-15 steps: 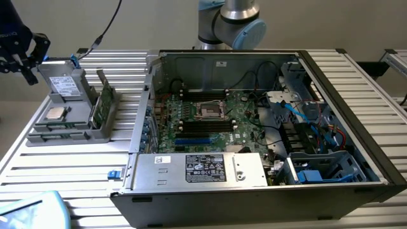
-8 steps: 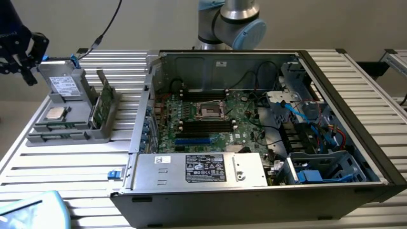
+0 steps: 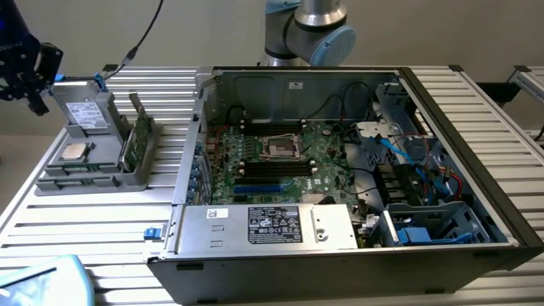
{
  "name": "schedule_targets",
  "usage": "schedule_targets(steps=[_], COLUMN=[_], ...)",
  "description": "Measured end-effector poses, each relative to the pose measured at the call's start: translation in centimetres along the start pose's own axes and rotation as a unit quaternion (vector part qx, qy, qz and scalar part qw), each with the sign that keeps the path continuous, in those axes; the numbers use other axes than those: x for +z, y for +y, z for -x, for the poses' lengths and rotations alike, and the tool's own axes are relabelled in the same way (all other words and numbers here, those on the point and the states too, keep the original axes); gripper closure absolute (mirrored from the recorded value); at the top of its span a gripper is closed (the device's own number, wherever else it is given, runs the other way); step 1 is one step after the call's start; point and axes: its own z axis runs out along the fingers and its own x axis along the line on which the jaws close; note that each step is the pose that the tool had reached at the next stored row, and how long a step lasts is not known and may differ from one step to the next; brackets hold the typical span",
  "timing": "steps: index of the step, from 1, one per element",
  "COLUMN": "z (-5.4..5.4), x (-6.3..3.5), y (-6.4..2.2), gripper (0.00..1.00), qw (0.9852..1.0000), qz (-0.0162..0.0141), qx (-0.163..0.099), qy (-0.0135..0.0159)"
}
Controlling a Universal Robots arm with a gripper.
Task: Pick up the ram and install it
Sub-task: 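Pick up the ram and move it above insertion slot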
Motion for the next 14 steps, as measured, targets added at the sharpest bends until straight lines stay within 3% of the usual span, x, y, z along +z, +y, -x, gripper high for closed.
schedule_targets(steps=[4,7,11,14], z=[0.0,0.01,0.01,0.02], x=[0.04,0.14,0.26,0.37], y=[-0.01,-0.02,-0.04,-0.05], gripper=[0.89,0.89,0.89,0.89], qw=[0.9993,0.998,0.995,0.9919], qz=[-0.0025,-0.0049,-0.008,-0.0111], qx=[-0.036,-0.063,-0.099,-0.126], qy=[0.004,0.0066,0.01,0.0122])
